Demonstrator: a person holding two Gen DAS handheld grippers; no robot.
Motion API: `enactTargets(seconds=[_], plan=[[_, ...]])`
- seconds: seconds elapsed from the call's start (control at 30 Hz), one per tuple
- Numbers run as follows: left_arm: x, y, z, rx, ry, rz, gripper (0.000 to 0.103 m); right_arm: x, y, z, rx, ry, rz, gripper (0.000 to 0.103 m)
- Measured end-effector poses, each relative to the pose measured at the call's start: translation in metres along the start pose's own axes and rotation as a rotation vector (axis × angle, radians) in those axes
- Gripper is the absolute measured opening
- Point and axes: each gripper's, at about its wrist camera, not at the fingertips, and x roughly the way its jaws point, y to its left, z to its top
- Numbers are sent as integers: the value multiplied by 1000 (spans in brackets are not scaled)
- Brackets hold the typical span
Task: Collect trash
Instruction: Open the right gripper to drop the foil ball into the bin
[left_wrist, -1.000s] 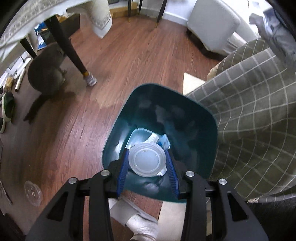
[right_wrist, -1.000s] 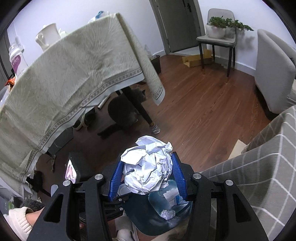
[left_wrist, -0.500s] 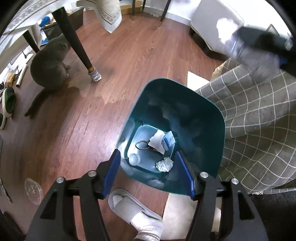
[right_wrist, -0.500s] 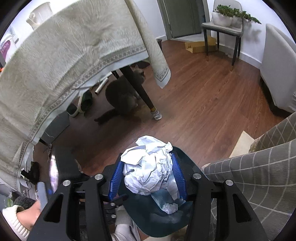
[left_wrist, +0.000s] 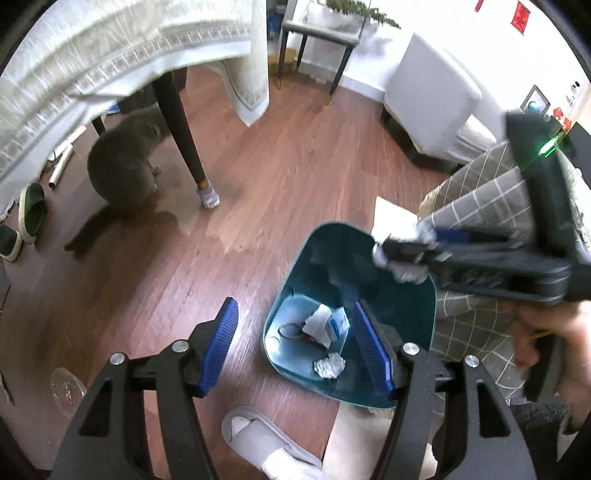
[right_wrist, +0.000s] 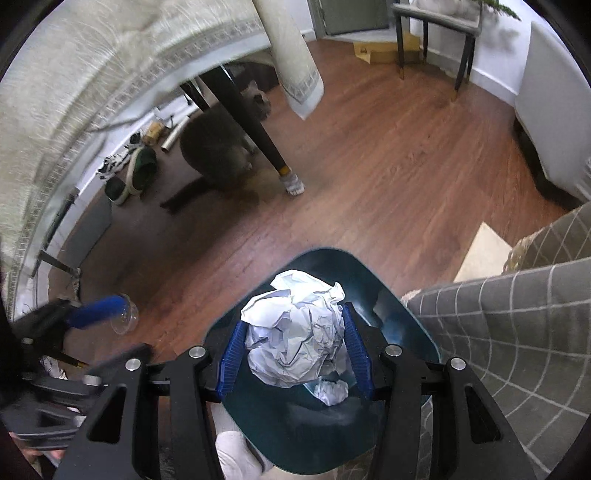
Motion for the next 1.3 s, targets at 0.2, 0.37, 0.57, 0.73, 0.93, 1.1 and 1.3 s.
enactTargets(seconds=[0.2, 0.37, 0.57, 0.73, 0.93, 1.1, 1.3], plan=[[-24, 0, 4, 5, -72, 8, 67, 27, -4, -9, 15, 63, -23, 51], [-42, 0, 8, 12, -127, 12, 67, 50, -7, -18, 22, 120, -46, 51], [-62, -6, 14, 29, -180, 11, 67, 80, -4, -35, 3, 198, -76, 51], [-82, -14, 19, 38, -233, -11, 64, 91, -3, -45, -28, 237, -102, 51], [-119, -29, 28, 52, -322, -40, 58, 109, -6, -62, -69, 317, -143, 60], [-126, -38, 31, 55, -340, -50, 57, 102, -11, -67, -62, 311, -157, 67], [-137, -44, 37, 54, -373, -58, 57, 71, -6, -58, -62, 231, -125, 67]])
